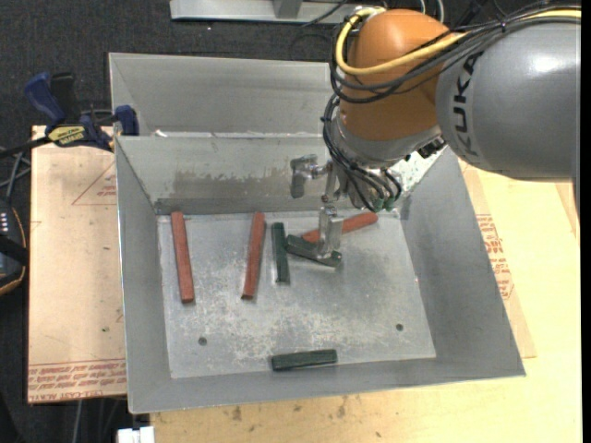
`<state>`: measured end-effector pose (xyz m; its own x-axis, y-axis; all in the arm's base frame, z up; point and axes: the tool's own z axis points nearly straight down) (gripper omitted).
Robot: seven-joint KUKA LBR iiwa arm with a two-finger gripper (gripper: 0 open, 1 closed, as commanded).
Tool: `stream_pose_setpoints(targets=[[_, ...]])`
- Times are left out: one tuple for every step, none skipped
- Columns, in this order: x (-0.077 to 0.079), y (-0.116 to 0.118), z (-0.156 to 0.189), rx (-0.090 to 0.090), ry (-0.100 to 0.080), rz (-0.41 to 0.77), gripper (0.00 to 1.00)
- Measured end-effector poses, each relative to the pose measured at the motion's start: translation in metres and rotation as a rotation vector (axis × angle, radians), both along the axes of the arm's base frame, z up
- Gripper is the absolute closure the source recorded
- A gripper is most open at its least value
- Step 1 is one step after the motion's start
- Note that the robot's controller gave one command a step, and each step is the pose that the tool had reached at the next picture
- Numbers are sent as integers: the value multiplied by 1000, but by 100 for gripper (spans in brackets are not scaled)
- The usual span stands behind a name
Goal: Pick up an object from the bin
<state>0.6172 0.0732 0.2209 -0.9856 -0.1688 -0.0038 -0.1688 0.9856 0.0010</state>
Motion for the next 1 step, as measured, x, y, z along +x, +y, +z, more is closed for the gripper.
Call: stream_pose_setpoints(targets=[[8, 6, -29, -1, -5, 85, 0]])
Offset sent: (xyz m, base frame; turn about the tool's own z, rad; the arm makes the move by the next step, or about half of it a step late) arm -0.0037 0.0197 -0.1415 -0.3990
